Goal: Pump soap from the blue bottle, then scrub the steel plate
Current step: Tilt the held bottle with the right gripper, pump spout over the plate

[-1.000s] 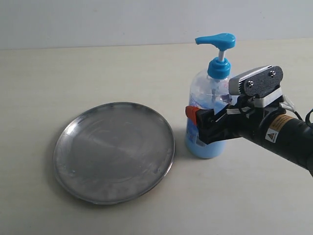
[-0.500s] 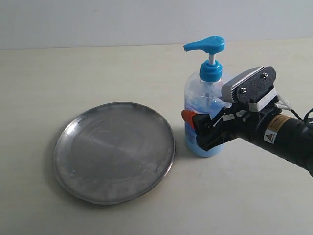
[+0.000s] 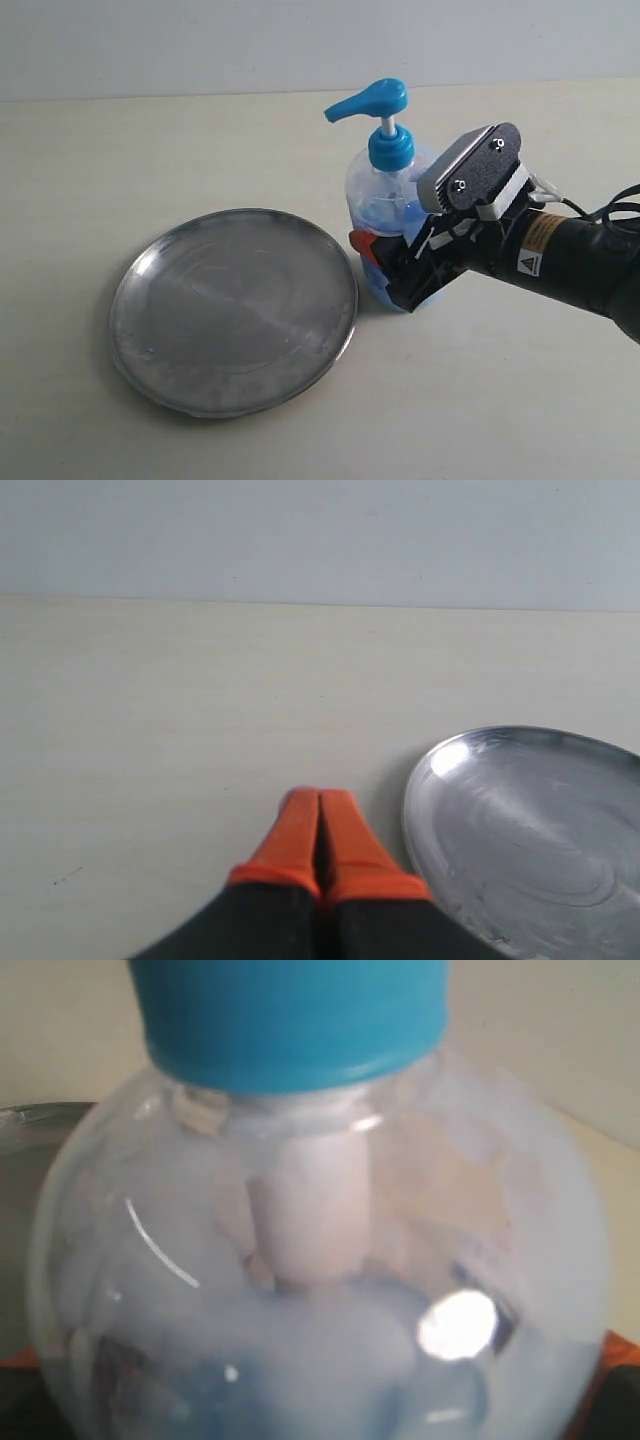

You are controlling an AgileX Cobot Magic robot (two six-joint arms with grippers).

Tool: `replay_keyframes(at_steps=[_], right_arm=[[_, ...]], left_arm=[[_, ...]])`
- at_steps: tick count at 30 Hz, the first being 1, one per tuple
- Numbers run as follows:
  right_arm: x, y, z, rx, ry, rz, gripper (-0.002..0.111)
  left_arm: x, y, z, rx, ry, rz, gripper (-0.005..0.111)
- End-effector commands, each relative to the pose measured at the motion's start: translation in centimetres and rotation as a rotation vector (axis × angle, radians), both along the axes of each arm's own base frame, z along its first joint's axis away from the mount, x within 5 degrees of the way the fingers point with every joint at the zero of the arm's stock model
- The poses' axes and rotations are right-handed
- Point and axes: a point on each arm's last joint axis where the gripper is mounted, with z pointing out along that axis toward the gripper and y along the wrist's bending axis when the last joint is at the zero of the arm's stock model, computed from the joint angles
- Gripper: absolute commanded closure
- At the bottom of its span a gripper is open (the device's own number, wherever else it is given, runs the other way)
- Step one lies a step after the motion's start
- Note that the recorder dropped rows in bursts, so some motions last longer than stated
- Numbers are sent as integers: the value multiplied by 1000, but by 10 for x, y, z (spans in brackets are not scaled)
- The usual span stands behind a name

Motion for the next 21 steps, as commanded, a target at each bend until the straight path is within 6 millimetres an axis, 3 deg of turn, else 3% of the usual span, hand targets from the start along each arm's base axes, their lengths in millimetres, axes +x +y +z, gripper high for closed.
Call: replay_keyframes(at_steps=[1, 7, 18, 21], right_arm=[[6, 5, 8, -13, -59, 41, 108], [15, 9, 11, -55, -53, 51, 108], [3, 28, 7, -104, -34, 65, 108], [4, 26, 6, -112, -20, 42, 108]], left_arm=[[0, 0, 0, 4, -10, 1, 106], [0, 0, 0, 4, -10, 1, 106], [-1, 0, -3, 8, 25, 3, 106], [-1, 1, 5, 9, 15, 4, 106]])
